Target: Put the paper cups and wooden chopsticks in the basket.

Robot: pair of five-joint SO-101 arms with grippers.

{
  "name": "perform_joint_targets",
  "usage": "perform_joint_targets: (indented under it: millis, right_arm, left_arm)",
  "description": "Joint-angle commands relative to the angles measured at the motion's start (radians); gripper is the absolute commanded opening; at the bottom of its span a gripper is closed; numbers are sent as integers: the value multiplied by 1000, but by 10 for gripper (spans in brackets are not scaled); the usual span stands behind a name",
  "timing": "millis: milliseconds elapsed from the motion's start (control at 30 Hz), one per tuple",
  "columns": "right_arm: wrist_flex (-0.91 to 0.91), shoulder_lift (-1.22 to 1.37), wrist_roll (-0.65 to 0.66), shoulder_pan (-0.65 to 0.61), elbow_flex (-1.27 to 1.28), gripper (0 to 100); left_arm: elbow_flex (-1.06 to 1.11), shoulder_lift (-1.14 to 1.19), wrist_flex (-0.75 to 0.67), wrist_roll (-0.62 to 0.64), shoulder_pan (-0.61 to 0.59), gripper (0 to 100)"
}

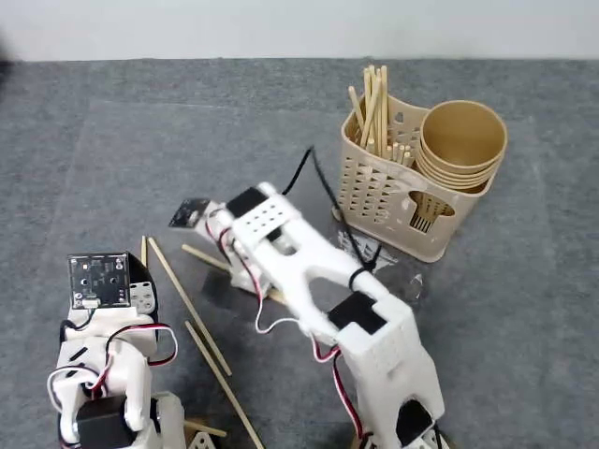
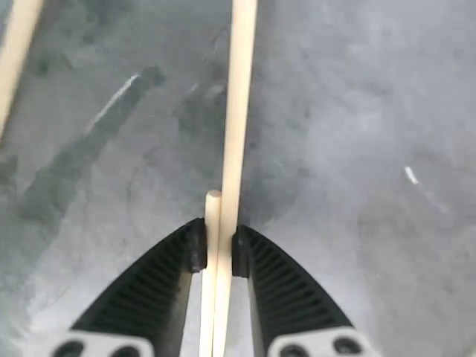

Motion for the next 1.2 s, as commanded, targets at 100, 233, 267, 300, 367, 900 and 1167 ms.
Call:
perform_joint_targets:
  millis: [100, 233, 267, 300, 367, 900, 1167]
  right_arm:
    - [130, -168, 26, 79, -173, 8]
    - [237, -234, 51, 124, -324, 8]
    - [263, -248, 51, 136, -371, 8]
    - [286, -262, 51, 148, -422, 8]
    - [326, -278, 51, 176, -526, 8]
    - [176, -328, 44, 314, -1218, 8]
    - [-51, -329, -61, 317, -1356, 8]
  left_arm:
    - [-5, 0, -8, -9, -9, 48]
    - [-5, 0, -8, -9, -8, 48]
    - [-5, 0, -8, -9, -8, 48]
    - [-5, 0, -8, -9, -8, 48]
    - [-5, 0, -8, -9, -8, 48]
    - [-4, 0, -8, -9, -3, 48]
    - [10, 0, -15, -9, -2, 48]
